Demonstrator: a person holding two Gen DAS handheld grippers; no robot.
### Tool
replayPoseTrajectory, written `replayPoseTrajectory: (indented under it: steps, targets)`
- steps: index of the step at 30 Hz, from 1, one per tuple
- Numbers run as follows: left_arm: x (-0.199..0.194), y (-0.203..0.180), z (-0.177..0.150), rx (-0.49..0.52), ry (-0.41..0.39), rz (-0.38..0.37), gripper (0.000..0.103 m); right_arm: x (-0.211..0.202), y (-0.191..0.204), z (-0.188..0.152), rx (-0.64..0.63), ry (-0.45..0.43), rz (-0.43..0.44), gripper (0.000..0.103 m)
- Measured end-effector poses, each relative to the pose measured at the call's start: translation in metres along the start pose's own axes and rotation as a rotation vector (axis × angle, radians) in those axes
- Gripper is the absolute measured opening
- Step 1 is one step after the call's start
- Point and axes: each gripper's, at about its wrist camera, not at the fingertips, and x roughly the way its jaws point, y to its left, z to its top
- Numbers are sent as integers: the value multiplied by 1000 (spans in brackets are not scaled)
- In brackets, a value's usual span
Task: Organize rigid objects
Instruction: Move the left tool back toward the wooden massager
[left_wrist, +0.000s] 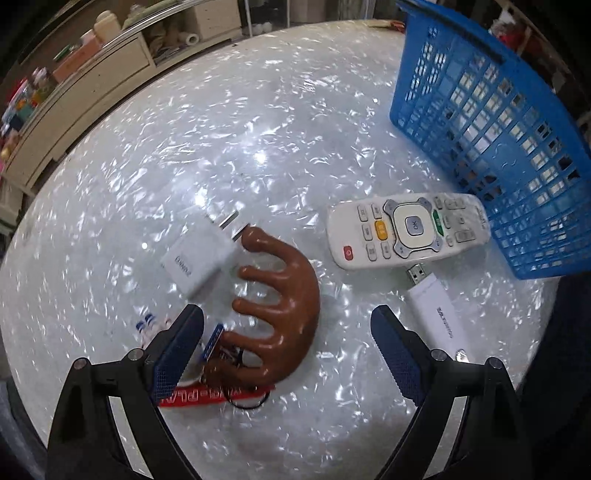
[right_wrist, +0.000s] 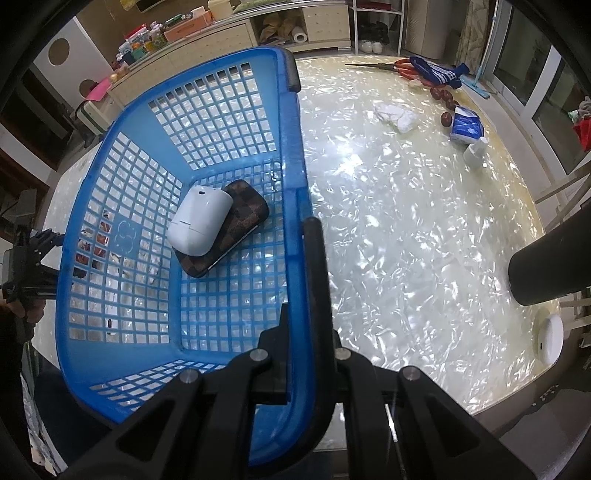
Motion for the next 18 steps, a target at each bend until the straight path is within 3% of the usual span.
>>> replayPoseTrajectory:
  steps: [6,8,11,14,18]
  targets:
    - [20,-2,8,33,38,25,89,0,0,-1,10,-1,-5,5]
    - [23,-1,9,17,35,-10,87,0,2,-1,5,0,-12,5]
    - [25,-3,11,17,36,-40,78,0,0,-1,12,0,-6,5]
    - [22,-2,10,12,41,-42,59,1,0,0,13,1,-6,5]
    - [15,6,2,-17,46,-40,57,1,0,-1,14,-1,-9,5]
